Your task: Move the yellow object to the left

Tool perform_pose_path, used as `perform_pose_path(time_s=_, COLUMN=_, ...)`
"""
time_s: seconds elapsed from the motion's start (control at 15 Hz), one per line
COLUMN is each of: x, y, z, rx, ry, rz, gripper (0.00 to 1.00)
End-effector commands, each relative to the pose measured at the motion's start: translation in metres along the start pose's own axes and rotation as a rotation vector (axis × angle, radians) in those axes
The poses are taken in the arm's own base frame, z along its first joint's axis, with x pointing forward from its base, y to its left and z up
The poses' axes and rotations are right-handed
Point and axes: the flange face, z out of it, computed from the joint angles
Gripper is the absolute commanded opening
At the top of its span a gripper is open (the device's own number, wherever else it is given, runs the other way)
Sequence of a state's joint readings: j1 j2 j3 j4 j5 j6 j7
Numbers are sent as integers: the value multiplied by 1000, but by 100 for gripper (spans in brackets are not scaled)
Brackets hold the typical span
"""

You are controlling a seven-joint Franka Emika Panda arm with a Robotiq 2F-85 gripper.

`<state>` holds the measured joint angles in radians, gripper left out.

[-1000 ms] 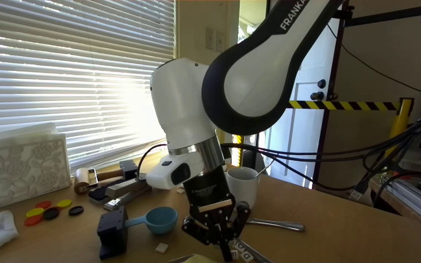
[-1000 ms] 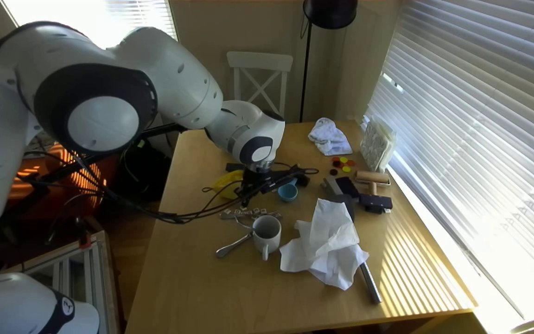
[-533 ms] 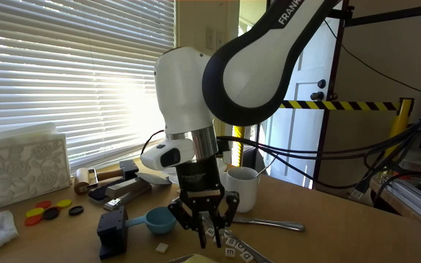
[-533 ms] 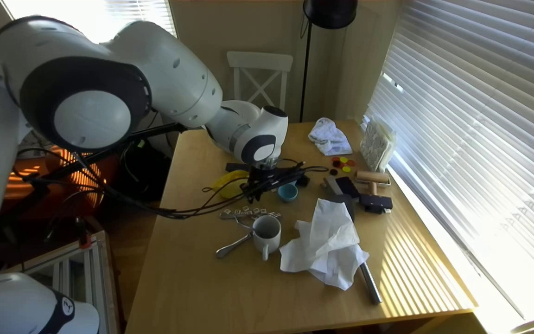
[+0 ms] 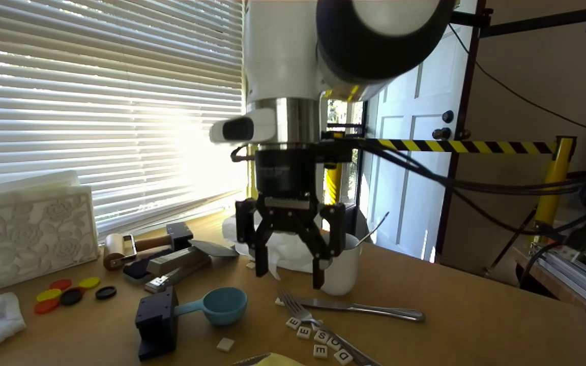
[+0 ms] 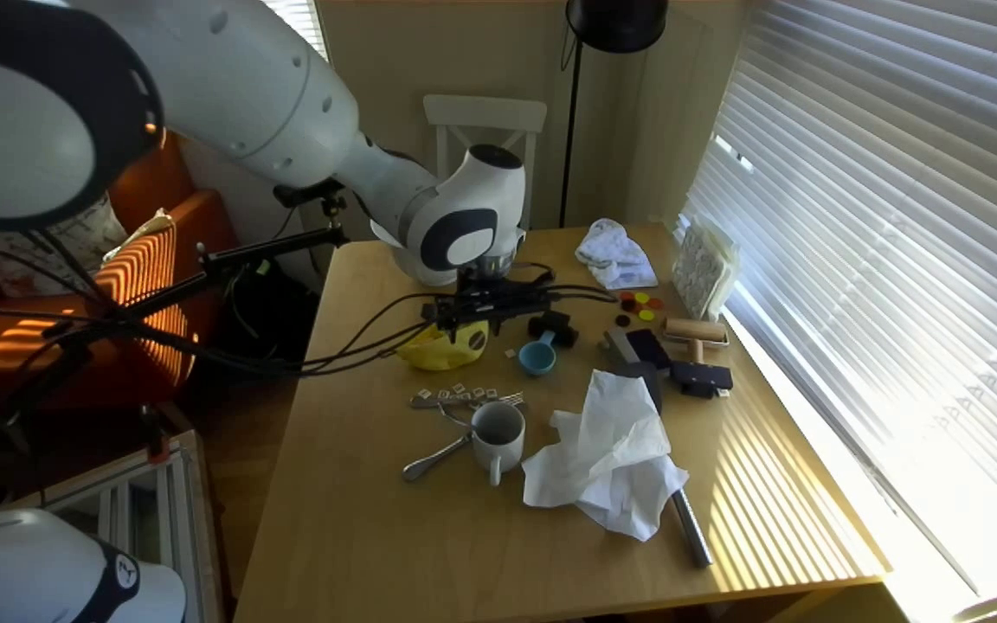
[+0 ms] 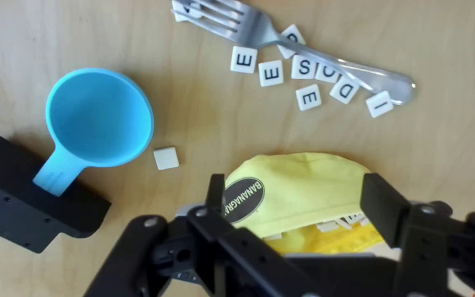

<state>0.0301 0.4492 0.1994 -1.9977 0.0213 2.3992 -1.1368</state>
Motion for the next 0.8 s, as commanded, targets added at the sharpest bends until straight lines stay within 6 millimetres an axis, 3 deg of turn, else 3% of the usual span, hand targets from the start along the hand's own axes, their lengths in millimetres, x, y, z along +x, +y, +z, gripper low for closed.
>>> perform_pose_path(time_s=0.0, x=-2, y=-52, z=-56, rx=-26, ry=22, rz=199, gripper=100)
perform_pose_path(time_s=0.4, x=14, y=-106, z=-136, rx=-132, ry=110, rz=496, gripper=100)
perform_pose_path(time_s=0.47, x=20, y=-82, z=-121, rx=-103, ry=97, rz=408, gripper=100)
perform_pose_path(time_s=0.6, x=21, y=-97, z=-137, rx=-128, ry=110, rz=458, gripper=100)
perform_pose_path(time_s=0.73, x=18, y=-101, z=-139, rx=-132, ry=109, rz=474, gripper=100)
